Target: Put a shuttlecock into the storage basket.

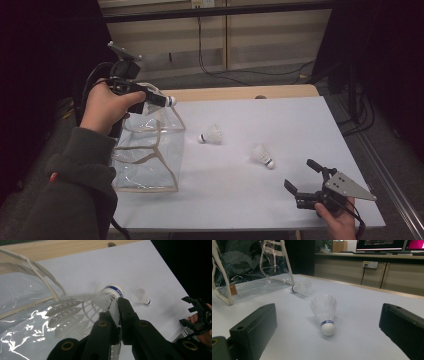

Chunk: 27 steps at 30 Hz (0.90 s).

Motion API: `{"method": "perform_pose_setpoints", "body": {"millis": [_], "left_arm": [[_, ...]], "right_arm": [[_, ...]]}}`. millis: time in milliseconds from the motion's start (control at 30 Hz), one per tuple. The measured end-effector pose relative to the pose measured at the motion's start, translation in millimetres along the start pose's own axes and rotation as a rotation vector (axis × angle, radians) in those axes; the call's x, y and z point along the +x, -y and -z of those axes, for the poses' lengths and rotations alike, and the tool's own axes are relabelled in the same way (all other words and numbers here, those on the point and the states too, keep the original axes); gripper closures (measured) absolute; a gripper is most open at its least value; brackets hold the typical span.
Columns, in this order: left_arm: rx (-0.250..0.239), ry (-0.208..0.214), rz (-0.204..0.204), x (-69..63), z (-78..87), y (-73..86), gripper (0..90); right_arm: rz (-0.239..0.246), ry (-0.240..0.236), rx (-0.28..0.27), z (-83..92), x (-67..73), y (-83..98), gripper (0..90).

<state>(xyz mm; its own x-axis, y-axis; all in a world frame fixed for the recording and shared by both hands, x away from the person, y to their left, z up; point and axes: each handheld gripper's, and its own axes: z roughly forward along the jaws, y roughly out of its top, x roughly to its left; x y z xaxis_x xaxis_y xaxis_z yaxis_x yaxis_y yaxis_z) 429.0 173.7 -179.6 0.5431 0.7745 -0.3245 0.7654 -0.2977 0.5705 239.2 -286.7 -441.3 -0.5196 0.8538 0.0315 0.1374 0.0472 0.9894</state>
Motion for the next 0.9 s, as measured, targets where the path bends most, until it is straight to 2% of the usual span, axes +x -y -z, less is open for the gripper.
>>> {"method": "perform_pose_setpoints", "body": {"millis": [667, 767, 900], "left_arm": [[-0.012, -0.025, 0.009, 9.5, 9.4, 0.0, 87.8], [-0.023, -0.027, 0.023, 10.3, 9.8, 0.1, 87.9], [-0.016, -0.033, 0.015, 13.0, 12.1, -0.4, 87.8]], "right_arm": [[0.002, 0.002, -0.003, 0.2, 0.0, -0.5, 1.5], [0.002, 0.002, -0.004, 0.3, -0.2, -0.7, 1.5], [0.001, 0.002, -0.006, 0.3, -0.2, -0.6, 1.5]]}}
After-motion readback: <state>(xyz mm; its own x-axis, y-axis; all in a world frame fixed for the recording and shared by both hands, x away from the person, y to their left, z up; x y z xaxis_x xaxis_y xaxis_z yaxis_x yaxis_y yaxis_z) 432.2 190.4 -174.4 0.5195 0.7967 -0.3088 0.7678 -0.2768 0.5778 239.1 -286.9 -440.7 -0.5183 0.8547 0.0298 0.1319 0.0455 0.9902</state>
